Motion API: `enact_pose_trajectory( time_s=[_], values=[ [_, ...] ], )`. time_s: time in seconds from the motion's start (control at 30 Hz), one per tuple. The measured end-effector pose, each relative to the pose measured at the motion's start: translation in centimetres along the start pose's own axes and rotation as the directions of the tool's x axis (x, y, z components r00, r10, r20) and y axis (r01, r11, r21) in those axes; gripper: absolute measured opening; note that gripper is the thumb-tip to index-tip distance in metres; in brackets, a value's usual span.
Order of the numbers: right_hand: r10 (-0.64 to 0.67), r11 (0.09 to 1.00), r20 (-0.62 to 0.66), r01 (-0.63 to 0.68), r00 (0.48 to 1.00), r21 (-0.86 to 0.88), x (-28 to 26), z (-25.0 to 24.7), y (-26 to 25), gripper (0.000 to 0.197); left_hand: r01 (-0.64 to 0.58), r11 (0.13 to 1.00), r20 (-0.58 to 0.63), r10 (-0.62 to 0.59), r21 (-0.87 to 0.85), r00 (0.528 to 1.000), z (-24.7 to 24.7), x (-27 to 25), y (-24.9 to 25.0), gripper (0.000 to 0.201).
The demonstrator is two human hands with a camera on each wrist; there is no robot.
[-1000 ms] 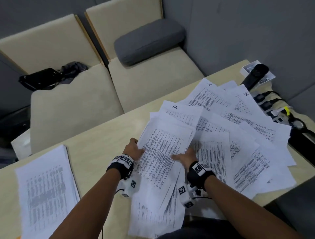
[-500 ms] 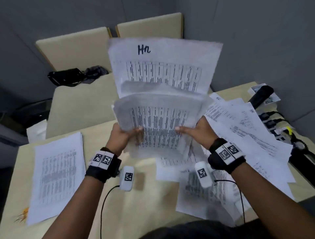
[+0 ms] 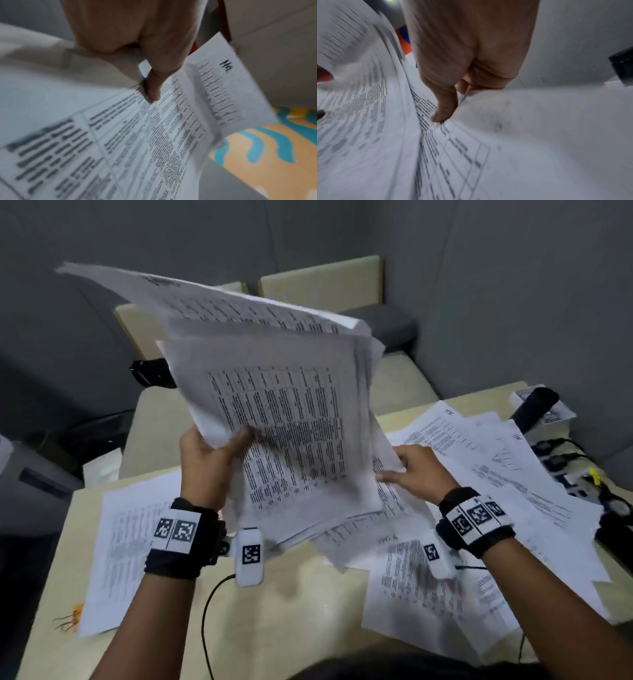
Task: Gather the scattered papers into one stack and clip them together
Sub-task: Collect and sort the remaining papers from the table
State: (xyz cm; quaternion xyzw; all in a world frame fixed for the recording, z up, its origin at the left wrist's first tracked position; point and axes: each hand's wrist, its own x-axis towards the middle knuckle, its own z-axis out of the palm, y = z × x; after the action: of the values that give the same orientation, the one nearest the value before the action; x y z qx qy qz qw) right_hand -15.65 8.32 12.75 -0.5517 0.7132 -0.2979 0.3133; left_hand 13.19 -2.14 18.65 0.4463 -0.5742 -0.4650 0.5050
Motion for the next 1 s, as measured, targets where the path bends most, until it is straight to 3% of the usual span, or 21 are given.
enact_pose_trajectory(
  time_s=[0.1,0.17,0.23,0.33,0.47,0.53,0.63,0.7,0.77,0.87,0.93,1.0],
  values=[
    [0.041,0.999,-0.006,-0.041,0.999,-0.004,-0.8,0.4,2.0,0.051,0.072,0.995,0.021,-0.074,0.073,0.997,-1.5,-0.2,-3.2,0.011],
    [0.093,0.994,-0.050,-0.095,0.994,-0.046,-0.9,0.0,3.4,0.053,0.137,0.985,-0.003,-0.137,0.105,0.991,-2.5,-0.5,-5.4,0.018],
    [0.170,0.983,-0.113,-0.177,0.979,-0.056,-0.7,-0.8,5.0,0.040,0.204,0.971,-0.036,-0.201,0.128,0.979,-3.5,-0.9,-7.4,0.026],
    [0.261,0.965,-0.323,-0.255,0.910,0.061,-0.7,-2.7,6.9,0.007,0.314,0.937,-0.102,-0.301,0.151,0.948,-4.6,-1.8,-9.7,0.037],
    [0.219,0.976,-0.578,-0.174,0.786,0.134,-0.9,-5.0,6.6,0.005,0.408,0.897,-0.150,-0.385,0.171,0.911,-4.7,-3.0,-11.0,0.033],
    [0.202,0.979,-0.606,-0.140,0.769,0.148,-0.4,-5.1,6.1,0.011,0.407,0.898,-0.145,-0.386,0.169,0.911,-4.2,-3.3,-10.9,0.027],
    [0.204,0.965,-0.515,-0.081,0.833,0.250,0.4,-2.9,5.0,0.017,0.394,0.902,-0.095,-0.383,0.175,0.919,-3.3,-3.0,-10.4,0.027],
    [0.253,0.918,-0.349,-0.109,0.902,0.382,0.5,-0.5,4.2,0.009,0.372,0.918,-0.011,-0.374,0.135,0.927,-2.3,-2.8,-9.8,0.024],
    [0.275,0.848,-0.140,-0.172,0.951,0.501,0.5,1.8,3.6,0.014,0.355,0.932,0.070,-0.360,0.076,0.930,-1.0,-2.7,-9.0,0.023],
    [0.271,0.709,0.060,-0.242,0.961,0.662,0.5,3.9,2.8,0.043,0.345,0.939,0.157,-0.342,0.012,0.926,0.7,-2.7,-7.9,0.027],
    [0.258,0.640,0.111,-0.256,0.960,0.724,0.8,4.4,2.6,0.066,0.336,0.939,0.174,-0.343,0.070,0.923,1.8,-2.7,-7.5,0.020],
    [0.207,0.652,0.115,-0.225,0.971,0.724,1.0,4.6,2.3,0.052,0.348,0.935,0.160,-0.356,0.072,0.921,2.7,-3.0,-7.1,0.017]
  ],
)
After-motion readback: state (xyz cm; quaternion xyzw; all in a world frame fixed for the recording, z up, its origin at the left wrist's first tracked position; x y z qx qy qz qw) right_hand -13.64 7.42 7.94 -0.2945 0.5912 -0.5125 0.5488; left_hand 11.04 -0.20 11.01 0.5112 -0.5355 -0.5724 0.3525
